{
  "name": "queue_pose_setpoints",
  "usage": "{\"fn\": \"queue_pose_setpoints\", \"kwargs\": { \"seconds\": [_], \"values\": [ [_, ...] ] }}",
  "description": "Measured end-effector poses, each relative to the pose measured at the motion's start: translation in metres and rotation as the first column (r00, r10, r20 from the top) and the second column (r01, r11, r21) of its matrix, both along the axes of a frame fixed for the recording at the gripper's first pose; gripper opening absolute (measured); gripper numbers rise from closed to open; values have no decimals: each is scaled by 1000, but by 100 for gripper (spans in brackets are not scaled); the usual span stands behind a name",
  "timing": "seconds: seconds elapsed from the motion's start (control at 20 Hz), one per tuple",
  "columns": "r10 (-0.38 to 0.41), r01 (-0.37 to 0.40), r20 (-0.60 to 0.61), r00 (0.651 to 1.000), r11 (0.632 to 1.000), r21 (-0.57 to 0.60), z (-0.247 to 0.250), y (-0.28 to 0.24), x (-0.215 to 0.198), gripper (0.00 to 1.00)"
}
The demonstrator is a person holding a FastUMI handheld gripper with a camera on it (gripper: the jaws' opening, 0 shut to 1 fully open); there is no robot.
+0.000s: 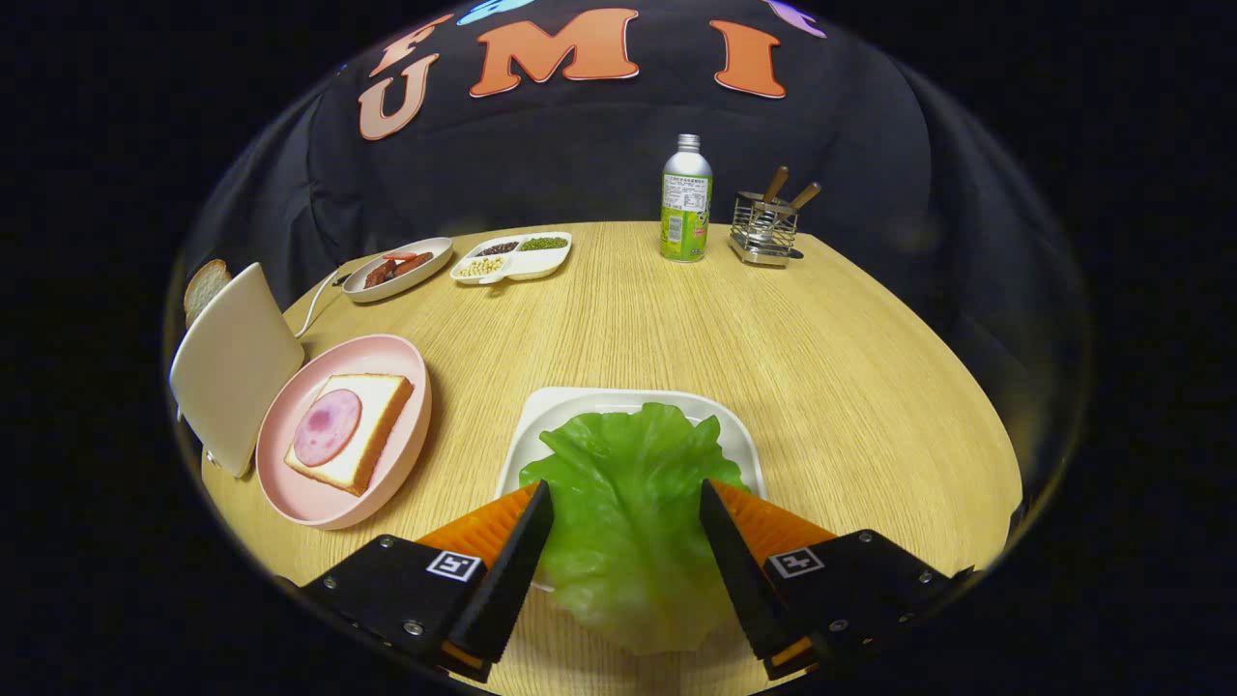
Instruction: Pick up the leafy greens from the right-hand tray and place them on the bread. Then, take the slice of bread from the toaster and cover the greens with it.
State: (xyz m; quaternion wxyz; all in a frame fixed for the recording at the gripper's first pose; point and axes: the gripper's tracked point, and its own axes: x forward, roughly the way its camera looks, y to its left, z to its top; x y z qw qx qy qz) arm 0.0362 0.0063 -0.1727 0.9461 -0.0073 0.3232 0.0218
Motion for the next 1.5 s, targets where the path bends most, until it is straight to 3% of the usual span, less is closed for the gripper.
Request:
{"fn": "queue_pose_setpoints", "kwargs": {
  "seconds": [0.15, 0.35, 0.55, 0.6, 0.7, 0.8, 1.2, 1.5],
  "values": [
    [-1, 1, 1, 1000, 1000, -5, 0, 0, -1, 86],
    [2, -2, 2, 1000, 1000, -4, 0, -1, -1, 69],
    [14, -14, -4, 1000, 1000, -13, 1, 0, -2, 43],
    [15, -16, -5, 1000, 1000, -16, 1, 0, -2, 31],
    [24, -24, 1, 1000, 999, -45, 2, -1, -2, 15],
    [34, -33, 10, 999, 997, -74, 4, 0, -1, 7],
    [34, -30, 67, 997, 998, -52, 40, 13, 3, 4],
    [88, -83, 100, 991, 995, -47, 64, 50, 3, 4]
  ]
}}
